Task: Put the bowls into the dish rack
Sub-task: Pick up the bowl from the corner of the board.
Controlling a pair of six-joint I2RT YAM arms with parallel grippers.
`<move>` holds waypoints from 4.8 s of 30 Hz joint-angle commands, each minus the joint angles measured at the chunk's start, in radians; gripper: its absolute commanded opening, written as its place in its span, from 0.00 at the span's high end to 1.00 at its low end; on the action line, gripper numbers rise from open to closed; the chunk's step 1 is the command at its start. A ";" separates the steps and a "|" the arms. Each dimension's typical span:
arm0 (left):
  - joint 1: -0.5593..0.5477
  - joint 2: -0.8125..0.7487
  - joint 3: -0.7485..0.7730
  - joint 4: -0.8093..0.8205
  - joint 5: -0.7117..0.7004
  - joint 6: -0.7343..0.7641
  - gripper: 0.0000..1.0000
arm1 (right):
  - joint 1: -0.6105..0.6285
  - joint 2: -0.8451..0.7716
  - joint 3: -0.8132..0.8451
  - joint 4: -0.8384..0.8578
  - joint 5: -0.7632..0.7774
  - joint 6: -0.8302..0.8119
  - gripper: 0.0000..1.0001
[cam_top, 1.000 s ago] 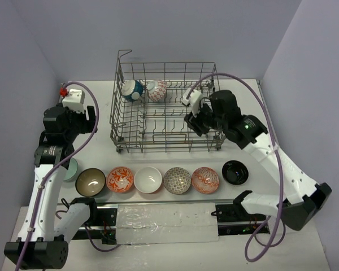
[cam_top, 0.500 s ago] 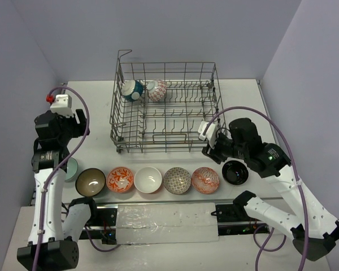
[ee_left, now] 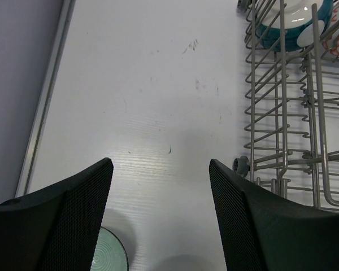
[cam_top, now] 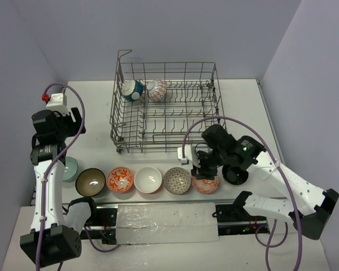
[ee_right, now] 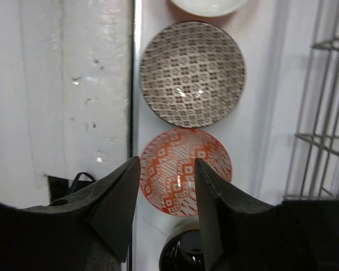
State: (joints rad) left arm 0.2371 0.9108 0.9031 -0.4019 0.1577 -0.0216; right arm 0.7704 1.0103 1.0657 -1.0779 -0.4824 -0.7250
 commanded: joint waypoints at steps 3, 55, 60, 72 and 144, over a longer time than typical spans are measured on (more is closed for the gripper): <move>0.010 0.042 0.054 0.028 0.029 -0.024 0.26 | 0.182 0.008 0.005 0.041 0.053 0.093 0.49; 0.057 -0.116 -0.017 0.041 0.100 -0.015 0.23 | 0.423 0.361 -0.067 0.274 0.174 0.124 0.53; 0.062 -0.118 -0.023 0.043 0.108 -0.017 0.23 | 0.426 0.382 -0.087 0.292 0.171 0.122 0.53; 0.067 -0.132 -0.033 0.046 0.123 -0.014 0.23 | 0.426 0.424 -0.098 0.306 0.173 0.118 0.56; 0.102 -0.182 -0.058 0.046 0.189 -0.020 0.24 | 0.385 0.287 -0.009 0.159 0.142 0.142 1.00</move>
State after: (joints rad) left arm 0.3332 0.7490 0.8539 -0.3988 0.3206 -0.0311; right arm 1.1614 1.3487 0.9890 -0.8963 -0.3126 -0.5735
